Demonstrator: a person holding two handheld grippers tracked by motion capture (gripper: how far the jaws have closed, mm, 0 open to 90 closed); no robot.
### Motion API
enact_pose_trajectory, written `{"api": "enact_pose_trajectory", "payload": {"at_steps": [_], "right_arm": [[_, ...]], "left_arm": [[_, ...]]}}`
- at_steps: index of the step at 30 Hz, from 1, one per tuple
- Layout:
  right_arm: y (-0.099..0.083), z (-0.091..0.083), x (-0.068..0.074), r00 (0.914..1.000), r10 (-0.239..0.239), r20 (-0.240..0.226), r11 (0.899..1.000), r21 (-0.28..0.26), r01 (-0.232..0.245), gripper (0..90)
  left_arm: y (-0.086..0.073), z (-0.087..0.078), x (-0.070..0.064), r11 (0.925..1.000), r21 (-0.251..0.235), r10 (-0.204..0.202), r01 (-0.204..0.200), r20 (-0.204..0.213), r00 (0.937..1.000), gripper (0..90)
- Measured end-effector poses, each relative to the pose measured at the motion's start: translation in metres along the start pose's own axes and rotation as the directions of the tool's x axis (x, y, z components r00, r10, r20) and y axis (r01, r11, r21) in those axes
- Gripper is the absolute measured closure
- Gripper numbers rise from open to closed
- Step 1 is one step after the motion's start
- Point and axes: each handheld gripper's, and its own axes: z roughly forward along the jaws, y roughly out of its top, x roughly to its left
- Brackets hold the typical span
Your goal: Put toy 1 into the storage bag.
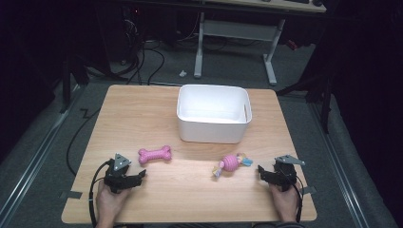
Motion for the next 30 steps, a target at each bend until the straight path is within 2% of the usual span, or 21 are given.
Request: {"api": "enact_pose_trajectory", "payload": {"at_steps": [11,17,23,30], "right_arm": [[-0.0002,-0.0003,0.0008,1.0,-0.003,0.004,1.0,-0.001,0.003,22.6],[-0.0004,-0.0008,0.0016,1.0,-0.001,0.003,1.0,-0.002,0.001,23.7],[-0.0005,-0.0008,0.0018,1.0,-0.001,0.003,1.0,-0.002,0.001,23.8],[-0.0005,-0.0007,0.0017,0.9999,-0.012,-0.005,1.0,-0.006,0.012,24.4]], "left_arm": [[0.0003,0.0003,-0.0003,1.0,0.001,0.001,-0.001,0.001,1.0,22.2],[0.0007,0.0009,-0.0004,0.9999,0.009,0.01,-0.011,0.014,0.9998,18.9],[0.0013,0.0015,-0.0016,0.9999,0.011,0.007,-0.007,0.009,0.9999,17.4],[-0.0002,-0.0003,-0.0033,0.9999,0.005,0.012,-0.013,0.013,0.9998,20.5]]}}
